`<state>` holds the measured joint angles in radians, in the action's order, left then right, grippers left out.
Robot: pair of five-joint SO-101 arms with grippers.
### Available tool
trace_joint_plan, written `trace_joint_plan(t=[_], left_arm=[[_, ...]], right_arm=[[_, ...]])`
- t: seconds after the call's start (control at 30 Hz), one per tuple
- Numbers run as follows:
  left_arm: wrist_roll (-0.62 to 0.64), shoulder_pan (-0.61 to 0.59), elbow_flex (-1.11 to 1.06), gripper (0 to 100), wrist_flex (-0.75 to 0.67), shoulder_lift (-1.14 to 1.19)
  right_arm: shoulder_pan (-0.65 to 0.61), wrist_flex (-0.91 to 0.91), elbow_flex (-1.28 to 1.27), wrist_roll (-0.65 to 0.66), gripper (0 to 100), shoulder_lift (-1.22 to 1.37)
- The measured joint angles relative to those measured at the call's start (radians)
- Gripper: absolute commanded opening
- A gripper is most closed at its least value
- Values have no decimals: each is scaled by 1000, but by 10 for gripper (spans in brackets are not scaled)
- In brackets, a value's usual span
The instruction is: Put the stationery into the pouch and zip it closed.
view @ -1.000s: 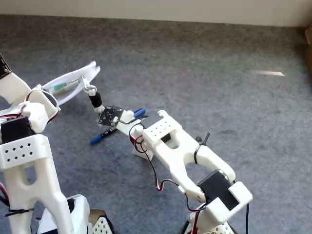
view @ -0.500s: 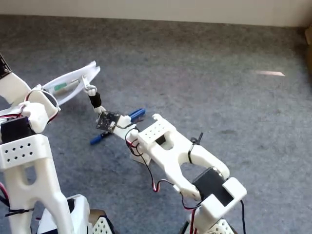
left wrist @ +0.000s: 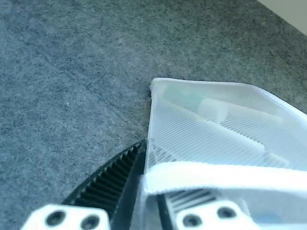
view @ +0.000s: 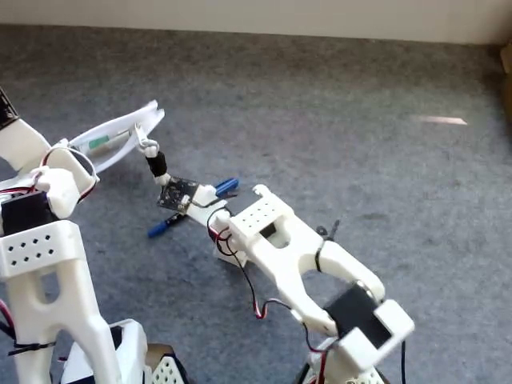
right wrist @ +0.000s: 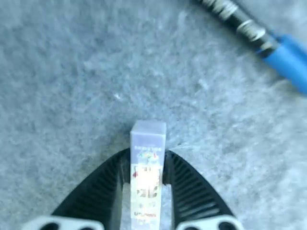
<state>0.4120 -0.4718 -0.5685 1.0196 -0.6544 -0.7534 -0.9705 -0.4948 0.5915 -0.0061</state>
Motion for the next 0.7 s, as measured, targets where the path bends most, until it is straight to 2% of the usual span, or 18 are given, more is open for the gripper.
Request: trace_joint_plan(t=[0.23,0.37,0.53,0.7], left_arm=[[0,23,0,11,0,0],[-2,61,0,8,0,0],[-29,121,0,7,0,0],[-46,175,0,7,0,0]], right_arm=[[-2,-2,-98,0,4,-227],[-2,5,-114,-57,4,-324],[6,115,-184,-100,4,-397],[64,252,-224,-146,4,-423]])
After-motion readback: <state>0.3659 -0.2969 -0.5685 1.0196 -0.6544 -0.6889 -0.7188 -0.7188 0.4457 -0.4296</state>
